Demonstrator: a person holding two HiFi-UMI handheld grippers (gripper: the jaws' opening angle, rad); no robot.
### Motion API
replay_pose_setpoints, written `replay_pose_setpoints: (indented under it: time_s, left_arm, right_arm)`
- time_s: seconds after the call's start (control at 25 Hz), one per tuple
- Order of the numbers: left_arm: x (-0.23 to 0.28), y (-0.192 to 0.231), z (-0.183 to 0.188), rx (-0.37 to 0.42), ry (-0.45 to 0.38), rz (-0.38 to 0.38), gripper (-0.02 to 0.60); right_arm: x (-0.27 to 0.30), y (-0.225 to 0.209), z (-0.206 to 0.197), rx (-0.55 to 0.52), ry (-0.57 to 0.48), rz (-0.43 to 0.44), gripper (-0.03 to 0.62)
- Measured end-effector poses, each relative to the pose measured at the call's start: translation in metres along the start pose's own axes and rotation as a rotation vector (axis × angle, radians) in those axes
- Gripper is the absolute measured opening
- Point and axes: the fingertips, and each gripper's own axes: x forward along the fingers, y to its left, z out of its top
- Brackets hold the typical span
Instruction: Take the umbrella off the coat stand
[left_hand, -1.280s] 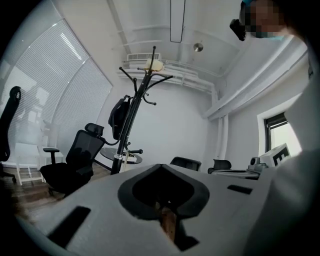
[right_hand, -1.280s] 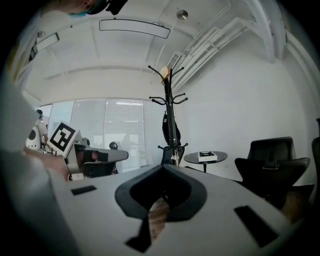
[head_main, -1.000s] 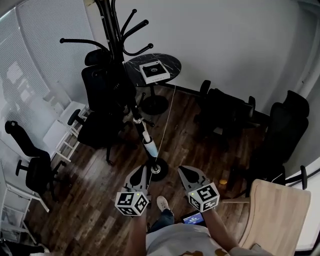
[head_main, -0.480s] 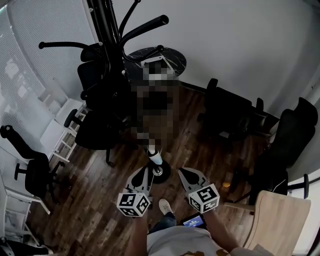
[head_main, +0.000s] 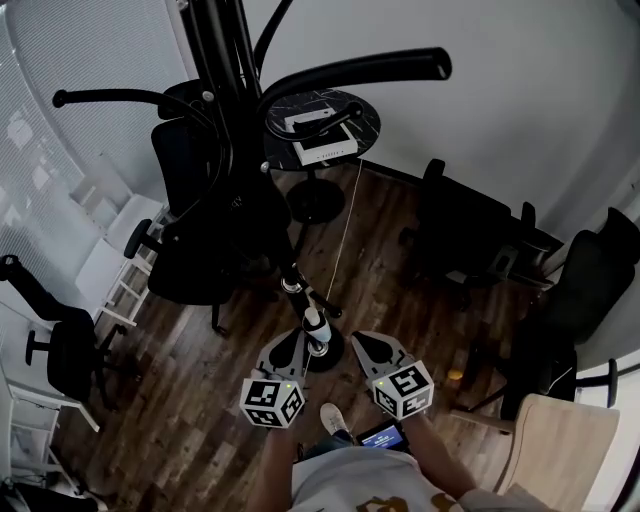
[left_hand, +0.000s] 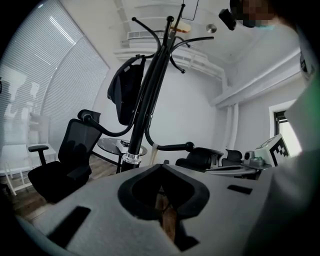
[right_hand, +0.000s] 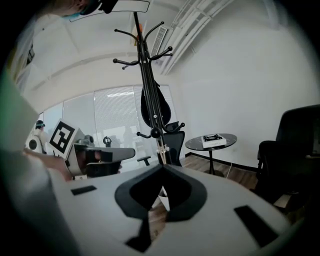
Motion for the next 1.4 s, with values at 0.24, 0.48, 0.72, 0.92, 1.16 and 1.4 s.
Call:
replay_pose_setpoints:
  time_s: [0.24, 0.48, 0.72, 0.92, 1.16, 1.4]
  left_arm:
    - [0.022, 0.006, -0.002, 0.002, 0.013, -0.053, 0.02]
    - [0.039, 0.019, -0.002, 0.024, 0.019, -0.082, 0.02]
    - [0.052, 0.025, 0.001, 0.05, 0.023, -0.098, 0.021]
    - [0.064, 0.018, -0.007, 0.085, 0.067, -0.164, 0.021]
    - [0.075, 0.015, -0.011, 0.128, 0.098, -0.189, 0.023]
    - [0.077, 0.015, -0.011, 0.208, 0.123, -0.2, 0.027]
  right_arm:
    - [0.024, -0.007, -0.002, 0.012, -0.018, 0.003, 0.012]
    - [0.046, -0.005, -0.002, 0.007, -0.016, 0.02, 0.012]
    - [0.062, -0.007, -0.001, 0.003, -0.027, 0.025, 0.012]
    - [0.071, -0.012, 0.002, 0.01, -0.028, 0.008, 0.012]
    - [0.076, -0.018, 0.001, 0.026, -0.024, 0.001, 0.012]
    - [0.077, -0.016, 0.002, 0.027, -0.028, 0.0, 0.012]
